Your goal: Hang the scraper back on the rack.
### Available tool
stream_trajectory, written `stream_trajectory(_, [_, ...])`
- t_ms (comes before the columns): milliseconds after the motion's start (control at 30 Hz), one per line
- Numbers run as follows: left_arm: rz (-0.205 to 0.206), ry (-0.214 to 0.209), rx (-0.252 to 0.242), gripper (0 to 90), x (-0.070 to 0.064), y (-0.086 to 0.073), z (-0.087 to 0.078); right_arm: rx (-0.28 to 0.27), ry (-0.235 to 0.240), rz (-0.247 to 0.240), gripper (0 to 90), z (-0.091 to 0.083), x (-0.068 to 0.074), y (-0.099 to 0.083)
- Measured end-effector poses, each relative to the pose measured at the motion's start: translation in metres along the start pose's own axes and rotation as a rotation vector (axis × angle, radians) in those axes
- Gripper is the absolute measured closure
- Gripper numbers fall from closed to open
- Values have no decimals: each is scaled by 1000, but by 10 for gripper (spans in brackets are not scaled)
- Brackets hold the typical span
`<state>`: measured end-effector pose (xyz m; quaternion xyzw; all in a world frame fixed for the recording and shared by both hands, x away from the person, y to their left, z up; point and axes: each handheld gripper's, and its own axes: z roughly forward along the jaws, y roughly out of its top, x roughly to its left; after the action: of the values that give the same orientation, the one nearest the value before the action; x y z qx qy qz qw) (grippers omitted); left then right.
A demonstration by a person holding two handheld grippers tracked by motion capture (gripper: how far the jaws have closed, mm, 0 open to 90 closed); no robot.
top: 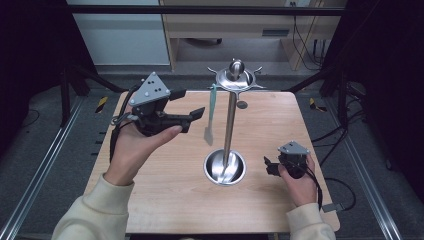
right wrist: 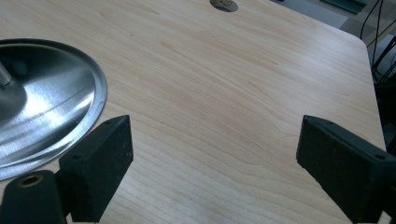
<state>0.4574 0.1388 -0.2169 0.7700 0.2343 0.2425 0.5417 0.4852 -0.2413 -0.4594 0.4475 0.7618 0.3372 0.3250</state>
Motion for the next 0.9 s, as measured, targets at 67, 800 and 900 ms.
stream_trajectory(67, [-3,0,20,175,-1,-8,-1,-4,0,-4,111,0,0,0])
stream_trajectory(800, [20,-29,134,61,-10,-97,13,4,-10,11,91,0,0,-1])
stream_trajectory(900, [21,-43,155,60,-10,-111,18,4,-10,13,90,0,0,-1])
